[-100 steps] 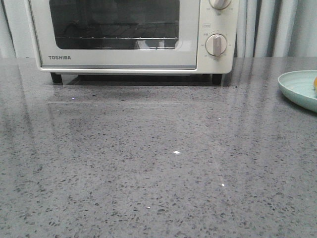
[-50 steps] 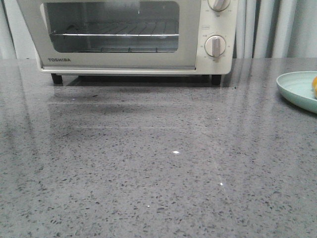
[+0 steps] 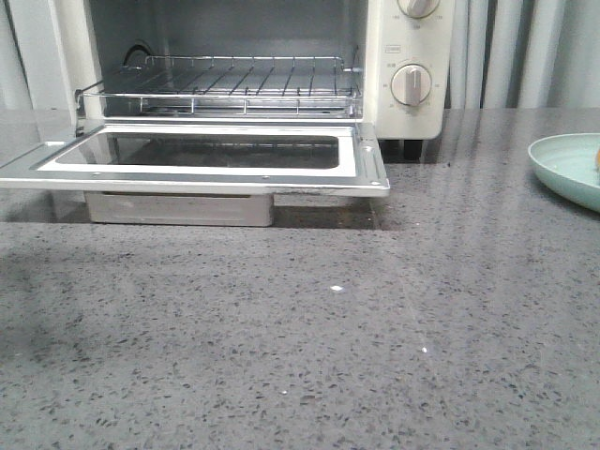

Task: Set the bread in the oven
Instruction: 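Pull the oven door down and open with the left gripper, then lower the right gripper over the croissant and grasp it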

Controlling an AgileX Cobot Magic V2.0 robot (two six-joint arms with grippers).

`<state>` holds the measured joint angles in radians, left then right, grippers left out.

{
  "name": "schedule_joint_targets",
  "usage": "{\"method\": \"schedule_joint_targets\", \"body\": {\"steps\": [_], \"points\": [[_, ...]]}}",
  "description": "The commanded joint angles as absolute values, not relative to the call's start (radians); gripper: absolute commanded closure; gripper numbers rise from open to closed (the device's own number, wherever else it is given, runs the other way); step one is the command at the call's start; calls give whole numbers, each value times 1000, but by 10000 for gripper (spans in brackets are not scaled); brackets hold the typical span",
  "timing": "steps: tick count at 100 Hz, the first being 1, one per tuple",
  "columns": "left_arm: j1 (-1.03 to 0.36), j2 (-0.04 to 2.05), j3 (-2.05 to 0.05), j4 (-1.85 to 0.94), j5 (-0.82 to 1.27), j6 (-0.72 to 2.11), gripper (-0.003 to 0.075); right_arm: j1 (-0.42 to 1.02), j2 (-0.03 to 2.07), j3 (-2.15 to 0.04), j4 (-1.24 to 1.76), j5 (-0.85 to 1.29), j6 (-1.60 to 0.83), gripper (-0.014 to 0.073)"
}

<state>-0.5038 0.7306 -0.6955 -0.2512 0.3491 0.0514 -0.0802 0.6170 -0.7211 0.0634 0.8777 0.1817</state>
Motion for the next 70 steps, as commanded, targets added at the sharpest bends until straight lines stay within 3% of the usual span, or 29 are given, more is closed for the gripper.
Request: {"method": "schedule_joint_targets", "body": {"steps": [1, 14, 21, 40, 45, 70], "points": [[-510, 633, -724, -194, 277, 55, 742, -82, 644, -776, 60, 830, 141, 661], [-510, 513, -724, -158, 281, 55, 741, -82, 717, -840, 60, 844, 124, 652], [-510, 472, -724, -145, 292, 55, 742, -82, 763, -886, 60, 858, 96, 597], [-510, 430, -724, -137, 331, 55, 741, -82, 913, -1022, 60, 922, 96, 244], [-510, 428, -724, -137, 341, 55, 742, -82, 959, -1054, 60, 938, 96, 190], [-510, 428, -724, -137, 356, 55, 741, -82, 1192, -1186, 60, 976, 96, 179]]}}
